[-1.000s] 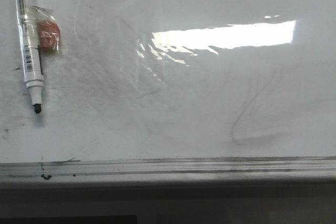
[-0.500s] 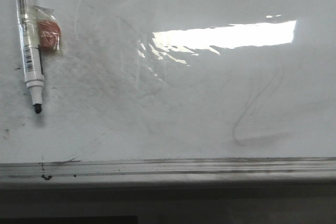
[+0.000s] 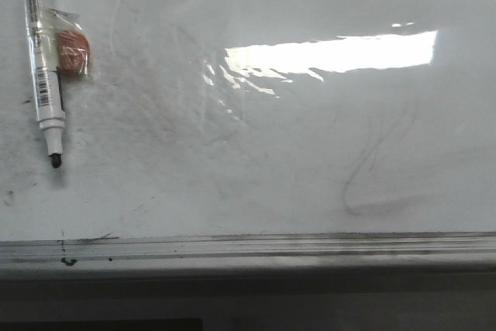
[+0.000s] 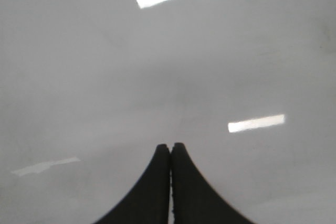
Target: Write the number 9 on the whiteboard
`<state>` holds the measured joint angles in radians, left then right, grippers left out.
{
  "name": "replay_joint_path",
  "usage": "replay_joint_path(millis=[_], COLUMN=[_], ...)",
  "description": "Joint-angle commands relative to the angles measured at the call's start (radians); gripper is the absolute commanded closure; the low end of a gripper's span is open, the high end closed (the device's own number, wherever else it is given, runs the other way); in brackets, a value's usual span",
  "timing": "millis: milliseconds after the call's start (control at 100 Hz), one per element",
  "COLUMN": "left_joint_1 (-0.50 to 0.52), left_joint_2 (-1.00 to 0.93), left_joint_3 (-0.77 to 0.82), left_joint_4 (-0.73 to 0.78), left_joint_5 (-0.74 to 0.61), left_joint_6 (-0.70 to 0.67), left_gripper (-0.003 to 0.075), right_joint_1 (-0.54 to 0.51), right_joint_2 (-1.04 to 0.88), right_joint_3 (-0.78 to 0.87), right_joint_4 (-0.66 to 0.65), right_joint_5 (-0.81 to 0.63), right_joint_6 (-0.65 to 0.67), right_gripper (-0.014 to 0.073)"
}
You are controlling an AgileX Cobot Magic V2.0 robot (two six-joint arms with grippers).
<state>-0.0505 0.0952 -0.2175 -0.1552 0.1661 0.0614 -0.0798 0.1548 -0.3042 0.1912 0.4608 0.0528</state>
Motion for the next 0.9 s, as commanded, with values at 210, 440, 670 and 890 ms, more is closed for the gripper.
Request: replay_joint_path(millis=[210,440,670,890], left_joint_1=[-0.009,-0.134,-0.458,-0.721], left_joint_2=[0.146,0.289,0.407,0.521], left_joint_3=[-0.029,-0.029,-0.029,-0.029], left_joint_4=[-0.206,-0.292,-0.284,-0.269], left_joint_5=[-0.183,-0.185,-0.255,-0.433], left_joint_6=[0.0,0.0,0.0,0.0], left_gripper=[0.0255,0.0283,0.0283,0.0283], right_joint_1=[-0.007,-0.007,-0.007,-0.007], right_joint_2=[0.022,0.022,0.022,0.022], right_joint_3=[-0.016,-0.013,-0.013,-0.013], right_joint_4=[0.008,0.008,0.008,0.008], right_joint_5=[-0.038,-0.037,-0.037,-0.037], right_joint_6=[-0.007,-0.007,-0.007,-0.007], right_gripper=[0.0657,0.0657,0.0657,0.0657])
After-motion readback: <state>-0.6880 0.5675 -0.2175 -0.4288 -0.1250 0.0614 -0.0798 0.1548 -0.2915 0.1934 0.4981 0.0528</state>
